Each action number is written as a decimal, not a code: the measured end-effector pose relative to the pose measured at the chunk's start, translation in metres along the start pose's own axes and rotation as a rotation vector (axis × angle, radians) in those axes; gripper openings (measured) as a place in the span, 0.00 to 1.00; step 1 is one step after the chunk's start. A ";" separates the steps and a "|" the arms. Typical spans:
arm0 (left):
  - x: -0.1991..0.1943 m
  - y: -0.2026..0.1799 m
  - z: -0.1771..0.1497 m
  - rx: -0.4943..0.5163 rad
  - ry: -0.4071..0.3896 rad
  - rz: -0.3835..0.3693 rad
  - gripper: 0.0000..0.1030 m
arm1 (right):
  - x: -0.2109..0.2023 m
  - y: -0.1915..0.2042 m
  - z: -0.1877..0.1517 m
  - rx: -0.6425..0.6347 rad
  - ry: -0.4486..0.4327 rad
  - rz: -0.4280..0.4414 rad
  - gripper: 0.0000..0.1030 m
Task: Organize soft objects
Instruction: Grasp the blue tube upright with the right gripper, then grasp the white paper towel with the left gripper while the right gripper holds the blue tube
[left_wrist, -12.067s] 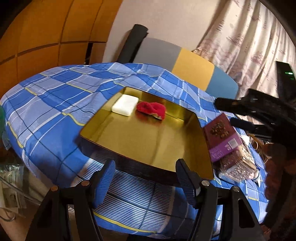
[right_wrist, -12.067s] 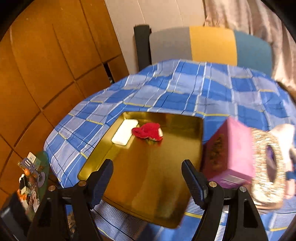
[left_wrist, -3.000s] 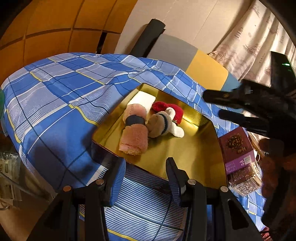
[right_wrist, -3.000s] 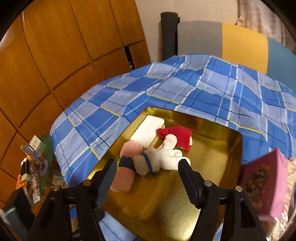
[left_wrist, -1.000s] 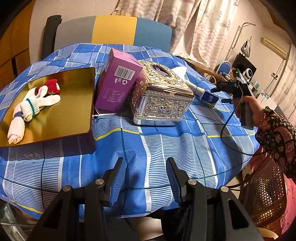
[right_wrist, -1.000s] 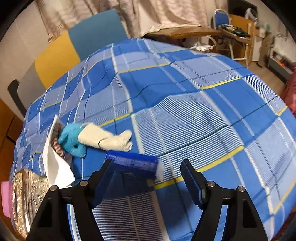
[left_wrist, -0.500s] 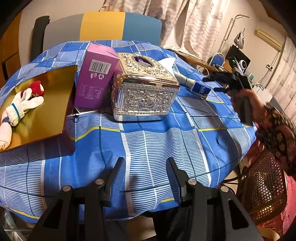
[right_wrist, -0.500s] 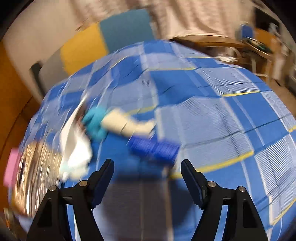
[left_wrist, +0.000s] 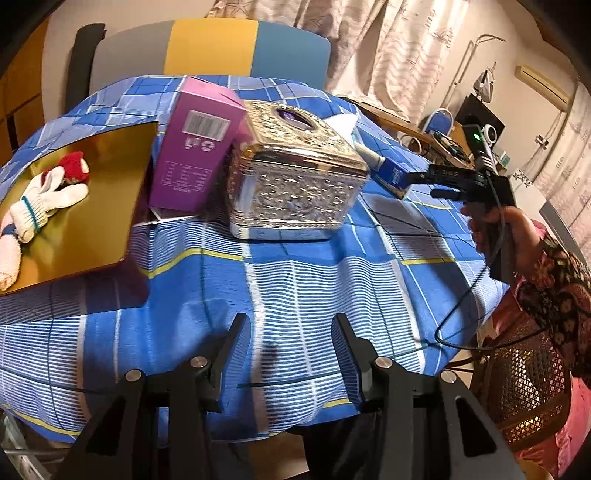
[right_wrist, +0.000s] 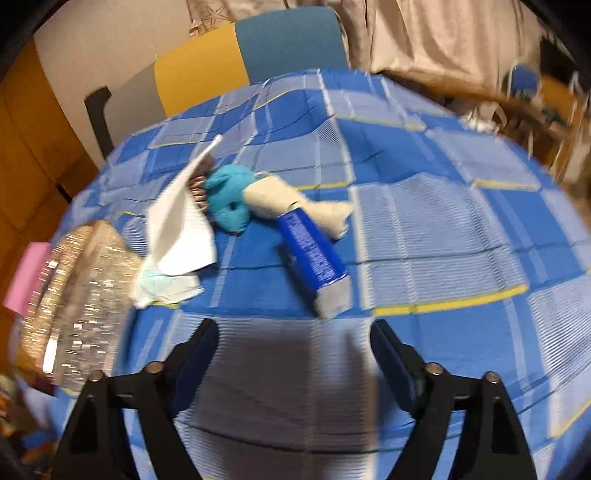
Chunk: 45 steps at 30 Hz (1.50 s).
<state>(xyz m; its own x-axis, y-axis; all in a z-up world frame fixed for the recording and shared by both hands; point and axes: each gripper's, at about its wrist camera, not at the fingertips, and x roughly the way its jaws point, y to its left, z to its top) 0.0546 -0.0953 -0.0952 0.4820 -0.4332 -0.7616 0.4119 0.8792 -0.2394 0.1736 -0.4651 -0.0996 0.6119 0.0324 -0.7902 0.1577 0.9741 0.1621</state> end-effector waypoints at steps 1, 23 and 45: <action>-0.001 -0.002 0.000 0.009 -0.002 0.000 0.45 | 0.002 -0.002 0.003 0.002 0.000 -0.027 0.84; -0.004 -0.042 0.056 0.080 -0.040 -0.057 0.45 | 0.018 -0.032 -0.009 0.169 0.111 0.134 0.27; 0.170 -0.127 0.250 0.202 0.179 0.164 0.63 | 0.008 -0.049 -0.044 0.238 0.133 0.265 0.26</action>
<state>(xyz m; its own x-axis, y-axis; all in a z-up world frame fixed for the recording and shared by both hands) 0.2779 -0.3304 -0.0434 0.4184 -0.2311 -0.8784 0.4939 0.8695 0.0065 0.1372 -0.5029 -0.1401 0.5520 0.3200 -0.7700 0.1931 0.8493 0.4914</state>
